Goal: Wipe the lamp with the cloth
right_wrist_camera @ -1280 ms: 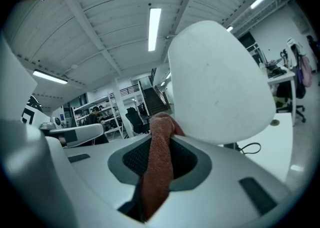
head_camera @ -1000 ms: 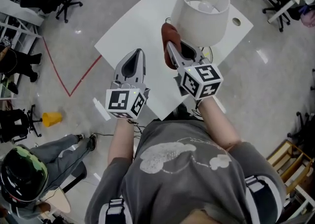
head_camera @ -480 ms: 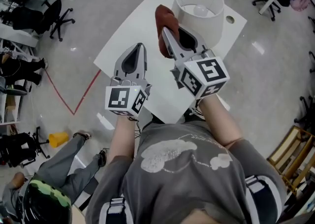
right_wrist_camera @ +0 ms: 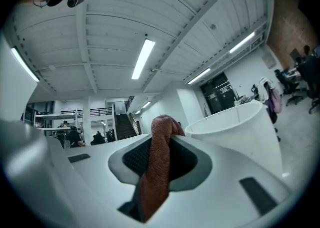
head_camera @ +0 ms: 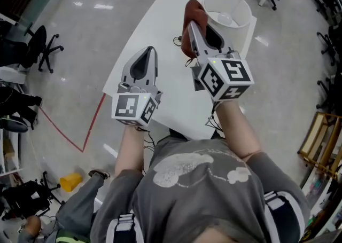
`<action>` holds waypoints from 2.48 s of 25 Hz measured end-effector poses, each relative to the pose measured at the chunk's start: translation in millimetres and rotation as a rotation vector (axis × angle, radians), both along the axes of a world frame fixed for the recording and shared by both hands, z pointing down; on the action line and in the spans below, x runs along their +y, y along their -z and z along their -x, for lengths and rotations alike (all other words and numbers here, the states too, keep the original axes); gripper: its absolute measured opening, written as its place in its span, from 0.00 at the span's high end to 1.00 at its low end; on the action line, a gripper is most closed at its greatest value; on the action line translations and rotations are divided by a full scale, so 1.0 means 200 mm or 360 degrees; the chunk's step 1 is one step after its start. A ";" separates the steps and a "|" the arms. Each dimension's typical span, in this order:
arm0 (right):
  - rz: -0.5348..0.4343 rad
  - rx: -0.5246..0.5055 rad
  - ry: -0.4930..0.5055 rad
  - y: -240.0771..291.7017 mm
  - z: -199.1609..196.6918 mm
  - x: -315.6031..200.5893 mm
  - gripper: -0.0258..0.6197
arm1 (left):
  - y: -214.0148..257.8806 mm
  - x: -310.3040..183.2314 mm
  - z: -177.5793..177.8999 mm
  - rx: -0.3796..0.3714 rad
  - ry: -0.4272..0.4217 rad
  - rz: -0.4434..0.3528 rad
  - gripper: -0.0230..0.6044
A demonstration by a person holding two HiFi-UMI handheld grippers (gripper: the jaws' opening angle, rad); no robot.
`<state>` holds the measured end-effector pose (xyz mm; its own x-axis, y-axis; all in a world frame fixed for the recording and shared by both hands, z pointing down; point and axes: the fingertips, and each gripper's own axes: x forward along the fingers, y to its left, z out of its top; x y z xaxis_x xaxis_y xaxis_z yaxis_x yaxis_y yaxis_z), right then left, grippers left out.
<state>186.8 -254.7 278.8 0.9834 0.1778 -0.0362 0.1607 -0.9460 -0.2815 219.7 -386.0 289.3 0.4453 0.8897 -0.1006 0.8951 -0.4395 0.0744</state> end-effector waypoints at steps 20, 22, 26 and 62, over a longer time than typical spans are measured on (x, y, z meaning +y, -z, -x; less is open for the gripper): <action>-0.0141 -0.0393 -0.0140 -0.59 -0.08 -0.03 0.83 | -0.29 -0.04 -0.14 -0.0212 -0.0108 -0.0084 0.95; -0.0146 -0.0426 -0.0125 -0.64 -0.08 -0.04 0.83 | -0.33 -0.03 -0.14 -0.0235 -0.0103 -0.0099 0.95; -0.0164 -0.0512 -0.0095 -0.73 -0.08 -0.06 0.83 | -0.39 -0.04 -0.13 -0.0274 -0.0087 -0.0127 0.95; 0.0201 -0.0597 0.0690 -0.78 0.11 -0.33 0.83 | -0.54 -0.02 0.13 -0.0382 0.0152 -0.0157 0.95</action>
